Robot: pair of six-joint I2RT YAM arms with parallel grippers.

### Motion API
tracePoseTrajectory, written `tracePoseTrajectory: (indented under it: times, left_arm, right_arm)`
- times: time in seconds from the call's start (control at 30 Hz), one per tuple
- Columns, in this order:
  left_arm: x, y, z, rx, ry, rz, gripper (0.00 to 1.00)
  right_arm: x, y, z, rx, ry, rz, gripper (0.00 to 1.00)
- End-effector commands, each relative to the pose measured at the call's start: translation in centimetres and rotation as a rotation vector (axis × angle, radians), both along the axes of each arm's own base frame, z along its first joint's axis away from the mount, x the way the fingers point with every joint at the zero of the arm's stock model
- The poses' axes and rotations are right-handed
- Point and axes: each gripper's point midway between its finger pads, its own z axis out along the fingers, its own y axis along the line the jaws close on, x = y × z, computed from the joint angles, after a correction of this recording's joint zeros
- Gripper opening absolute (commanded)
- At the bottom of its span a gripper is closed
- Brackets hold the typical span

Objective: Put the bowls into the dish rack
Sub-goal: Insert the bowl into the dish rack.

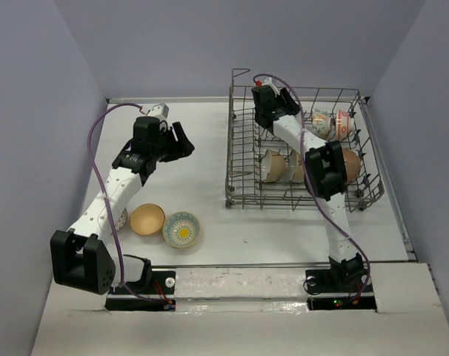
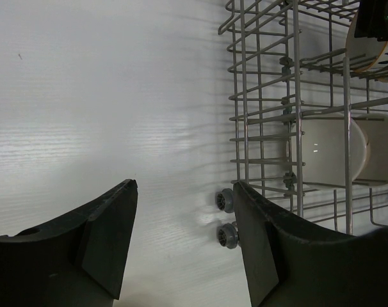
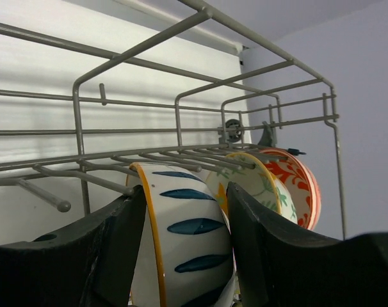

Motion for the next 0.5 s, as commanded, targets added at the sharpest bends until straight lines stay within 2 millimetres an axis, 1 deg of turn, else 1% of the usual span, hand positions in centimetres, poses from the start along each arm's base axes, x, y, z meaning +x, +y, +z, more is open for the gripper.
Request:
tracePoseTrajectory:
  times: [0.0, 0.03, 0.07, 0.13, 0.17, 0.23, 0.3, 0.33, 0.4, 0.43, 0.47]
  left_arm:
    - [0.2, 0.0, 0.5, -0.009, -0.03, -0.003, 0.7]
    - [0.3, 0.1, 0.4, -0.006, -0.03, -0.001, 0.7]
    - [0.3, 0.0, 0.3, -0.006, -0.028, -0.003, 0.7]
    - [0.4, 0.0, 0.2, -0.007, -0.023, -0.003, 0.7]
    - [0.4, 0.0, 0.1, -0.006, -0.021, -0.003, 0.7]
    - [0.4, 0.1, 0.1, -0.004, -0.021, -0.001, 0.7]
    - [0.4, 0.1, 0.0, -0.003, -0.017, 0.002, 0.7]
    - [0.4, 0.1, 0.0, -0.003, -0.017, 0.002, 0.7]
    - [0.5, 0.1, 0.0, -0.002, -0.016, 0.004, 0.7]
    - [0.5, 0.2, -0.1, -0.001, -0.015, 0.005, 0.7]
    - [0.5, 0.2, -0.1, 0.0, -0.015, 0.006, 0.7]
  right_arm:
    - [0.6, -2.4, 1.2, 0.153, -0.024, -0.005, 0.59]
    - [0.8, -1.9, 1.2, 0.189, -0.024, 0.021, 0.59]
    - [0.8, -2.2, 0.9, 0.216, -0.016, 0.016, 0.58]
    - [1.0, -1.4, 0.7, 0.261, -0.008, 0.053, 0.58]
    - [1.1, -1.8, 0.6, 0.281, -0.007, 0.048, 0.58]
    - [1.1, -1.4, 0.4, 0.306, 0.003, 0.064, 0.58]
    - [1.3, -2.3, 0.4, 0.339, 0.001, 0.056, 0.58]
    - [1.3, -1.9, 0.5, 0.356, 0.004, 0.069, 0.58]
    - [1.4, -2.7, 0.9, 0.382, -0.005, 0.06, 0.58]
    - [1.4, -2.3, 1.3, 0.404, -0.008, 0.078, 0.58]
    - [1.4, -2.8, 1.6, 0.412, -0.011, 0.074, 0.58]
